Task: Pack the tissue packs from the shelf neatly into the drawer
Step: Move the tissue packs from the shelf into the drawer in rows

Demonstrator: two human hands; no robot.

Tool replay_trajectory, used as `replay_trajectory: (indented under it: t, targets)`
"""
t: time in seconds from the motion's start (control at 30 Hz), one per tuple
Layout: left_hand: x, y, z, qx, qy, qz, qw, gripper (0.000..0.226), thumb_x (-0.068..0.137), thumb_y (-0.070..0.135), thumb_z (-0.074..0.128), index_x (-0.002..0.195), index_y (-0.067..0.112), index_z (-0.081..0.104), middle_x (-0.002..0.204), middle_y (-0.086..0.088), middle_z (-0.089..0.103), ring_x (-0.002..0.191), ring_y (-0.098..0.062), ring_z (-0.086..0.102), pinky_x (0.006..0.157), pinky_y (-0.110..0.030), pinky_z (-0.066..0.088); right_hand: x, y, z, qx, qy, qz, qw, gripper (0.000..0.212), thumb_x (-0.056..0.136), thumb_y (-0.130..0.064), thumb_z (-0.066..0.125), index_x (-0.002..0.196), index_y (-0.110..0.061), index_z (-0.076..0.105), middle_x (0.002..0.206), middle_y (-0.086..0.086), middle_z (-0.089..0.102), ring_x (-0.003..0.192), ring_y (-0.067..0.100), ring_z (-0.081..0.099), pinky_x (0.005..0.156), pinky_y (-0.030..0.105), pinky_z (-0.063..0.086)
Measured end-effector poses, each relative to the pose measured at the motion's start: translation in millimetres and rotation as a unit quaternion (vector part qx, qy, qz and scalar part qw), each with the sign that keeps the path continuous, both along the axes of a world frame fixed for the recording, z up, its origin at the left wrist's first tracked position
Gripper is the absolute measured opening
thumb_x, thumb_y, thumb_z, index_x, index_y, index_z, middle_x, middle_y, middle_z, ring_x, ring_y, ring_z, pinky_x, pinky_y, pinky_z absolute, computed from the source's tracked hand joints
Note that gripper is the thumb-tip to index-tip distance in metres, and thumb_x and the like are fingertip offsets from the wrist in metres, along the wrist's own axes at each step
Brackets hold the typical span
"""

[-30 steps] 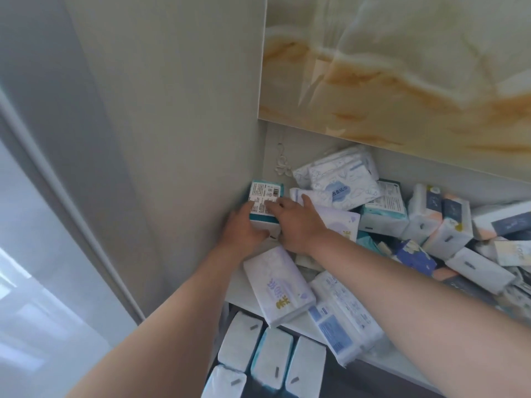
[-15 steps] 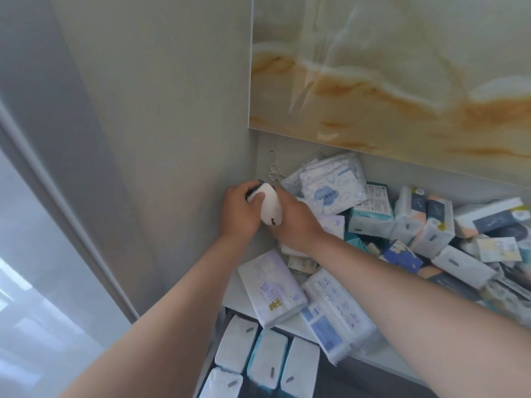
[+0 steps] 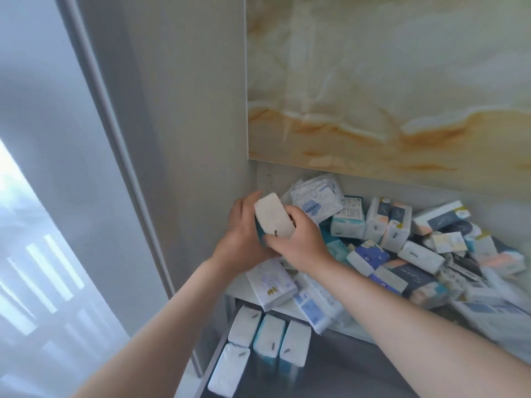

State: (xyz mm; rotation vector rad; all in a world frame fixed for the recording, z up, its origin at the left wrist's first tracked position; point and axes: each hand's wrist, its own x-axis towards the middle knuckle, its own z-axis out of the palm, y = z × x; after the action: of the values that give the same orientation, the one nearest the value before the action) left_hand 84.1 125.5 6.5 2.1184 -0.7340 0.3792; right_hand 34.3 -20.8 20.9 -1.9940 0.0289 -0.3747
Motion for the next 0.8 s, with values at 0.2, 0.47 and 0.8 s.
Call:
replay_trajectory:
  t: [0.2, 0.47, 0.8]
  targets:
    - [-50, 20, 23, 0.029, -0.026, -0.005, 0.999, 0.089, 0.060, 0.031, 0.084, 0.135, 0.017, 0.039, 0.121, 0.002, 0.048, 0.111, -0.014, 0.051, 0.086, -0.028, 0.046, -51, -2, 16, -0.001, 0.037, 0.088, 0.995, 0.102, 0.070, -0.025, 0.089, 0.150, -0.038, 0.028, 0.118, -0.034, 0.046, 0.104, -0.009, 0.054, 0.079, 0.007, 0.043]
    - [-106, 61, 17, 0.078, 0.201, -0.089, 0.972, 0.098, 0.056, 0.023, 0.092, 0.138, 0.033, 0.038, 0.126, 0.015, 0.055, 0.121, -0.004, 0.052, 0.095, -0.028, 0.053, -102, 11, 5, -0.191, 0.074, 0.183, 0.962, 0.110, 0.067, -0.023, 0.085, 0.154, -0.037, 0.018, 0.151, -0.010, 0.030, 0.135, 0.008, 0.037, 0.108, 0.028, 0.038]
    - [-122, 96, -74, 0.343, 0.345, -0.083, 0.869, 0.063, 0.087, 0.028, 0.068, 0.144, 0.033, 0.040, 0.143, 0.008, 0.050, 0.124, -0.013, 0.052, 0.105, -0.031, 0.043, -145, 19, -78, -0.249, 0.283, 0.184, 0.908, 0.099, 0.065, -0.036, 0.081, 0.146, -0.030, 0.024, 0.127, -0.007, 0.043, 0.107, 0.012, 0.049, 0.067, 0.017, 0.039]
